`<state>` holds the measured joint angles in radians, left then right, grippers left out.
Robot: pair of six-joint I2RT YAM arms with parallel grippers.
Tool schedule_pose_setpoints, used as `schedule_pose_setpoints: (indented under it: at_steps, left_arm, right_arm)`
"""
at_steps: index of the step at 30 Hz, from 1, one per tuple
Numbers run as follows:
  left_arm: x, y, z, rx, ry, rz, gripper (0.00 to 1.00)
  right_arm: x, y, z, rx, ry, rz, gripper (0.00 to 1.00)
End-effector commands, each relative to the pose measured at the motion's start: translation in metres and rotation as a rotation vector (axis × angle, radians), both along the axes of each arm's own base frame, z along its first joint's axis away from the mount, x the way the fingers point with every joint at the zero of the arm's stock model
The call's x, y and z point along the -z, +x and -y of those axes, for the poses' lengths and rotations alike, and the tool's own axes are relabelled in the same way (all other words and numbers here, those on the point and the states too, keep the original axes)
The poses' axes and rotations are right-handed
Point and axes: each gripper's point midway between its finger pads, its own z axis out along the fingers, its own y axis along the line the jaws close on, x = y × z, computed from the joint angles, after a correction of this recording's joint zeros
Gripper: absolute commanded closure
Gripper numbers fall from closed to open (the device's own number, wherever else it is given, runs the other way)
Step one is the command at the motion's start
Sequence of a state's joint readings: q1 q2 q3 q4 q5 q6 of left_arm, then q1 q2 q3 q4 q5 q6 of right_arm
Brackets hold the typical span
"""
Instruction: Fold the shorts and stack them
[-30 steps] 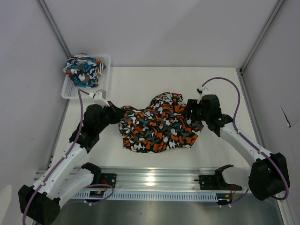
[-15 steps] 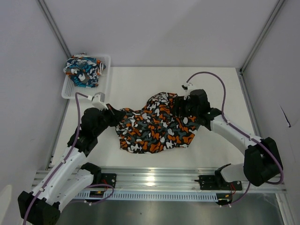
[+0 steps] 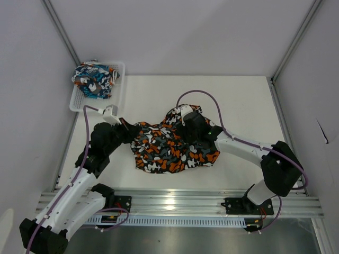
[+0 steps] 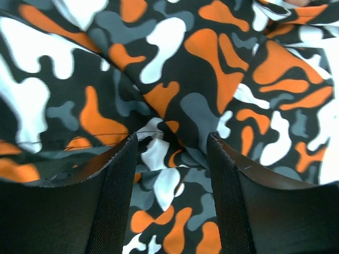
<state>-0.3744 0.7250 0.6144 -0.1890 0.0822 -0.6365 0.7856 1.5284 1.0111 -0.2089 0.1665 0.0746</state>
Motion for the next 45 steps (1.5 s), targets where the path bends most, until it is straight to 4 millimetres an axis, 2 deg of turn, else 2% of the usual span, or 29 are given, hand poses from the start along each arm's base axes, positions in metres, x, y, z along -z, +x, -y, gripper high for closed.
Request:
schedule_pose_setpoints:
  at_steps: [1, 10, 13, 14, 16, 17, 18, 19, 20, 21, 22, 23, 24, 26, 27, 28, 29, 30, 31, 32, 33, 34, 36, 37, 38, 40, 45]
  left_arm:
    - [-0.015, -0.001, 0.0, -0.002, -0.033, 0.031, 1.0]
    - [-0.02, -0.005, 0.0, 0.008, -0.038, 0.042, 1.0]
    - [-0.019, -0.006, 0.0, 0.01, -0.041, 0.042, 1.0]
    - [-0.019, -0.006, 0.0, 0.011, -0.042, 0.041, 1.0]
    - [-0.019, -0.006, 0.0, 0.009, -0.042, 0.043, 1.0]
    - [-0.022, -0.006, -0.001, 0.003, -0.043, 0.05, 1.0]
    - [-0.023, -0.005, -0.002, 0.0, -0.043, 0.051, 1.0]
    - [-0.027, -0.005, -0.002, -0.001, -0.042, 0.06, 1.0]
    - [-0.029, -0.005, -0.003, -0.006, -0.038, 0.062, 1.0]
    - [-0.04, -0.004, -0.004, -0.011, -0.042, 0.079, 1.0]
    - [-0.044, -0.004, -0.004, -0.013, -0.042, 0.084, 1.0]
    - [-0.047, -0.004, -0.005, -0.014, -0.042, 0.089, 1.0]
    - [-0.061, -0.004, -0.005, -0.013, -0.05, 0.112, 1.0]
    - [-0.07, -0.002, -0.007, -0.016, -0.048, 0.125, 1.0]
    - [-0.084, -0.001, -0.007, -0.014, -0.051, 0.142, 1.0]
    - [-0.088, -0.001, -0.006, 0.001, -0.051, 0.147, 1.0]
    - [-0.093, 0.001, -0.01, -0.005, -0.044, 0.155, 1.0]
    - [-0.107, 0.002, -0.012, -0.009, -0.049, 0.175, 1.0]
    - [-0.109, 0.007, -0.017, -0.028, -0.041, 0.175, 1.0]
    - [-0.117, 0.009, -0.02, -0.037, -0.045, 0.186, 1.0]
    - [-0.121, 0.011, -0.021, -0.039, -0.045, 0.191, 1.0]
    - [-0.131, 0.015, -0.024, -0.039, -0.054, 0.206, 1.0]
    - [-0.137, 0.019, -0.026, -0.036, -0.057, 0.214, 1.0]
    - [-0.149, 0.021, -0.03, -0.044, -0.054, 0.239, 1.0]
    - [-0.151, 0.023, -0.029, -0.032, -0.051, 0.247, 1.0]
    - [-0.162, 0.023, -0.032, -0.035, -0.028, 0.283, 1.0]
    - [-0.18, 0.016, -0.041, -0.062, 0.014, 0.35, 1.0]
  right_arm:
    - [-0.014, 0.022, 0.013, 0.082, -0.134, 0.123, 0.43]
    - [-0.002, 0.044, 0.02, 0.193, -0.343, 0.225, 0.43]
    - [-0.004, 0.055, 0.021, 0.249, -0.36, 0.259, 0.56]
    - [-0.007, 0.058, 0.018, 0.27, -0.33, 0.266, 0.7]
    - [-0.016, 0.065, 0.018, 0.308, -0.277, 0.269, 0.82]
    - [-0.019, 0.067, 0.016, 0.311, -0.237, 0.252, 0.96]
    - [-0.023, 0.073, 0.022, 0.364, -0.18, 0.231, 1.0]
    - [-0.038, 0.078, 0.024, 0.39, -0.117, 0.229, 1.0]
    - [-0.044, 0.08, 0.024, 0.395, -0.061, 0.205, 1.0]
    - [-0.049, 0.082, 0.029, 0.449, 0.009, 0.181, 1.0]
    - [-0.063, 0.086, 0.045, 0.5, 0.07, 0.178, 1.0]
    - [-0.066, 0.085, 0.049, 0.52, 0.127, 0.15, 1.0]
    - [-0.066, 0.082, 0.058, 0.556, 0.166, 0.123, 1.0]
    - [-0.065, 0.067, 0.074, 0.631, 0.28, 0.08, 1.0]
    - [-0.063, 0.06, 0.078, 0.662, 0.312, 0.077, 1.0]
    - [-0.06, 0.051, 0.081, 0.713, 0.373, 0.063, 1.0]
    - [-0.048, 0.029, 0.085, 0.722, 0.403, 0.054, 1.0]
    - [-0.043, 0.017, 0.085, 0.739, 0.439, 0.048, 1.0]
    - [-0.039, 0.001, 0.075, 0.75, 0.499, 0.035, 1.0]
    - [-0.046, -0.011, 0.069, 0.735, 0.566, 0.045, 0.99]
    - [-0.023, -0.027, 0.069, 0.729, 0.547, 0.017, 0.94]
    - [-0.021, -0.035, 0.064, 0.731, 0.577, 0.013, 0.83]
    - [-0.01, -0.059, 0.046, 0.668, 0.555, -0.013, 0.68]
    - [-0.009, -0.062, 0.045, 0.674, 0.541, -0.004, 0.6]
    - [-0.006, -0.07, 0.042, 0.657, 0.513, -0.008, 0.52]
    - [-0.01, -0.07, 0.044, 0.666, 0.49, 0.021, 0.47]
    - [-0.027, -0.072, 0.053, 0.629, 0.486, 0.069, 0.47]
